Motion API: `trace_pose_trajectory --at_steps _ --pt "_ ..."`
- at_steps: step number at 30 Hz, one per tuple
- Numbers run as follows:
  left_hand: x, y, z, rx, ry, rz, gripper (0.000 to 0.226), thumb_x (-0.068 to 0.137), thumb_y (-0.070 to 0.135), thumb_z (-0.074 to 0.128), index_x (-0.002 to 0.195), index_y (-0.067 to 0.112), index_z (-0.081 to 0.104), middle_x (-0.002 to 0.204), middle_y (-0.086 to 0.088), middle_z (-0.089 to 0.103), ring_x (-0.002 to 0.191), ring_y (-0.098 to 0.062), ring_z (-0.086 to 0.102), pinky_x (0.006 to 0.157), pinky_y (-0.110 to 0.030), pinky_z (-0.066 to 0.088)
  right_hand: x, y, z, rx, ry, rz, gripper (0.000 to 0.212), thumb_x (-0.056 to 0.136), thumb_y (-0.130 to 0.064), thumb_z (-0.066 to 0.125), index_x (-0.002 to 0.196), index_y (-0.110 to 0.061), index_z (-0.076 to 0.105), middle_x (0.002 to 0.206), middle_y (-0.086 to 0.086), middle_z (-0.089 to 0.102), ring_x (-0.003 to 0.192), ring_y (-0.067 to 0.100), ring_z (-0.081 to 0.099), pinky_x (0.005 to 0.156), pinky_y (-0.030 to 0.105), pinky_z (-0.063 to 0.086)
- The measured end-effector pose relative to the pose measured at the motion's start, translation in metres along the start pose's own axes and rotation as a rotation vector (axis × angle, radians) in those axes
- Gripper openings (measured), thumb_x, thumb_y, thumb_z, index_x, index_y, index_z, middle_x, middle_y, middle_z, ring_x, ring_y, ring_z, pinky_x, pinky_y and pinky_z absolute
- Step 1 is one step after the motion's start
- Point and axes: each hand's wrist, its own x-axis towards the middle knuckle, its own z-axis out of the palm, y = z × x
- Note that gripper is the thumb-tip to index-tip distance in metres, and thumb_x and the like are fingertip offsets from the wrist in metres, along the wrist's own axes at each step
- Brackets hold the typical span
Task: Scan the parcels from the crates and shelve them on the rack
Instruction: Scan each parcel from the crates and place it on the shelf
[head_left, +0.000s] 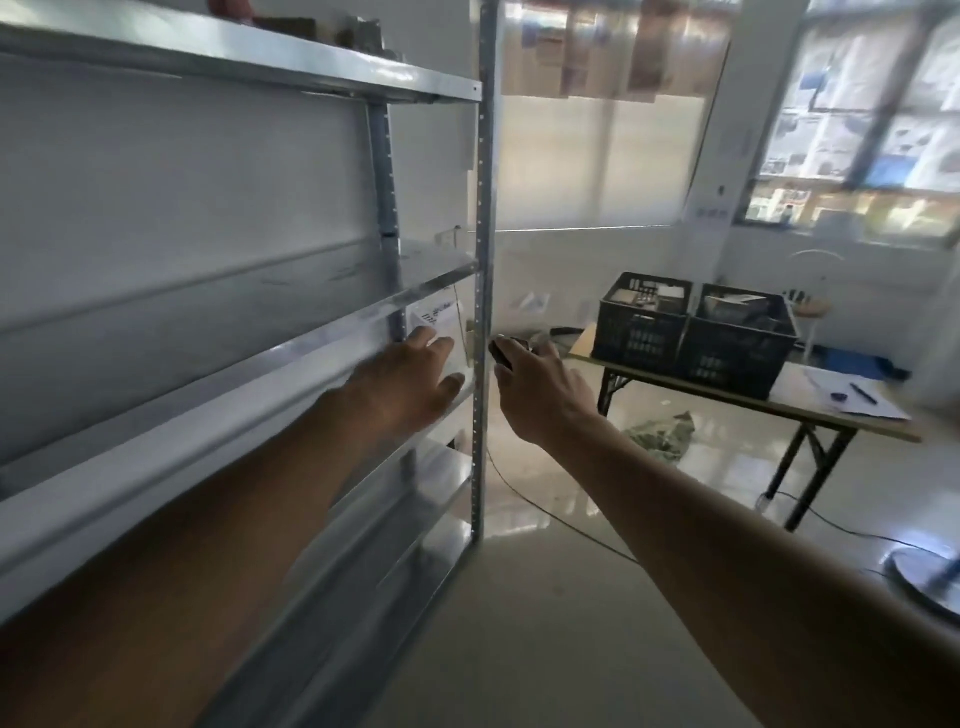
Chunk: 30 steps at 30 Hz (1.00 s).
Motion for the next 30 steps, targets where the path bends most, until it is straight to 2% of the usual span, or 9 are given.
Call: trace_pose_trajectory --at_steps 7,12,18,24,30 --pt "0.149 0.037 0.049 -0.019 -0.081 0.167 0.063 0.108 0.049 0.045 0.161 0.016 0.035 0.168 -0.007 0.03 0.148 -0.034 0.041 0.116 -0.052 0.042 0.08 0.093 -0.013 -0.111 0.062 0.204 0.044 0.112 -0.045 0.039 0.156 -0.043 0.039 0.143 0.015 0.049 0.112 0.051 0.061 0.09 0.052 0.054" --pt "0.248 0.085 0.084 -0.028 -0.079 0.292 0.063 0.108 0.049 0.045 0.161 0.017 0.034 0.167 -0.008 0.034 0.151 -0.031 0.038 0.119 -0.05 0.038 0.136 0.174 -0.022 -0.134 0.053 0.331 0.046 0.11 -0.046 0.042 0.156 -0.044 0.041 0.141 0.013 0.049 0.115 0.048 0.06 0.095 0.052 0.054" --pt "0.357 0.134 0.126 0.002 -0.082 0.326 0.065 0.107 0.054 0.043 0.16 0.018 0.034 0.164 -0.004 0.038 0.147 -0.03 0.042 0.116 -0.052 0.042 0.203 0.27 -0.021 -0.18 0.028 0.363 0.047 0.11 -0.048 0.045 0.157 -0.046 0.04 0.146 0.012 0.048 0.12 0.047 0.058 0.097 0.053 0.053" --pt "0.468 0.194 0.172 0.0 -0.122 0.298 0.067 0.106 0.054 0.044 0.162 0.019 0.032 0.167 -0.003 0.034 0.151 -0.029 0.037 0.117 -0.057 0.039 0.284 0.377 -0.028 -0.195 -0.004 0.364 0.051 0.111 -0.047 0.043 0.161 -0.047 0.035 0.147 0.01 0.047 0.119 0.044 0.057 0.095 0.052 0.053" --pt "0.576 0.236 0.205 -0.051 -0.165 0.299 0.068 0.106 0.051 0.049 0.161 0.014 0.035 0.163 -0.008 0.039 0.148 -0.03 0.04 0.118 -0.054 0.039 0.364 0.455 -0.035 -0.185 -0.042 0.361 0.051 0.111 -0.045 0.044 0.162 -0.043 0.037 0.152 0.011 0.045 0.123 0.044 0.055 0.097 0.054 0.052"
